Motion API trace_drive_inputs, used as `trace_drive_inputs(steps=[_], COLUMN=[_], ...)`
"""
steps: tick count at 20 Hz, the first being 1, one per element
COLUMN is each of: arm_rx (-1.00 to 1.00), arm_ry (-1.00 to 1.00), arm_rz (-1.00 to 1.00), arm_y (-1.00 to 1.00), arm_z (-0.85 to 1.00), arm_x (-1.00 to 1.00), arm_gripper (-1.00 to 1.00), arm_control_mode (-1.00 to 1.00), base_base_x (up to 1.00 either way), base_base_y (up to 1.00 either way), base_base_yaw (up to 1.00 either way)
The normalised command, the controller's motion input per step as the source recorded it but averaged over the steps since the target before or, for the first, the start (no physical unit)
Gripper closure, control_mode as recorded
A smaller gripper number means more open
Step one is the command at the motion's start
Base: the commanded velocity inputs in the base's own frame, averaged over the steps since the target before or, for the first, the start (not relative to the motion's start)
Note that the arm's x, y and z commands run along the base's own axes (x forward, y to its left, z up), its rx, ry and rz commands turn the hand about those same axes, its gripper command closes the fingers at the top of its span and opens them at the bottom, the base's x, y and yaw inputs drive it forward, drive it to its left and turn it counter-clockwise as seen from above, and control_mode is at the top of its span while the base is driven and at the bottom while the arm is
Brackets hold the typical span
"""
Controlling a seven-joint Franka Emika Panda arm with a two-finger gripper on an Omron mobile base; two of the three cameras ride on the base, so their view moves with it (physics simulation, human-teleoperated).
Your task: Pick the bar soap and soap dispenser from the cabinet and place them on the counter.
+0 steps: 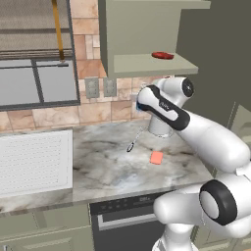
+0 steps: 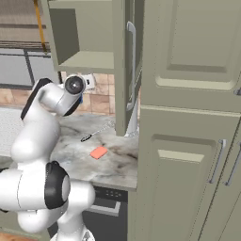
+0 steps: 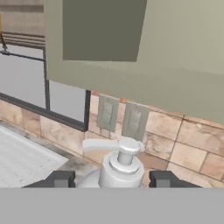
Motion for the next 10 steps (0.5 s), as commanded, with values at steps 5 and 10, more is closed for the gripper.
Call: trace_drive_inputs(steps=[5,10], arm_rx=[0.00,0.00], arm_ry=[0.00,0.00], arm_rz=[0.00,0.00], arm_y=[0.00,0.04], arm_z=[-0.56,-0.49], arm_x=[0.06,0.08], arm_gripper=[1.00,1.00], arm_control_mode=[-1.00,-1.00], base_base_x=[0.00,0.00], base_base_y=[0.00,0.00], base_base_yaw=[0.00,0.00])
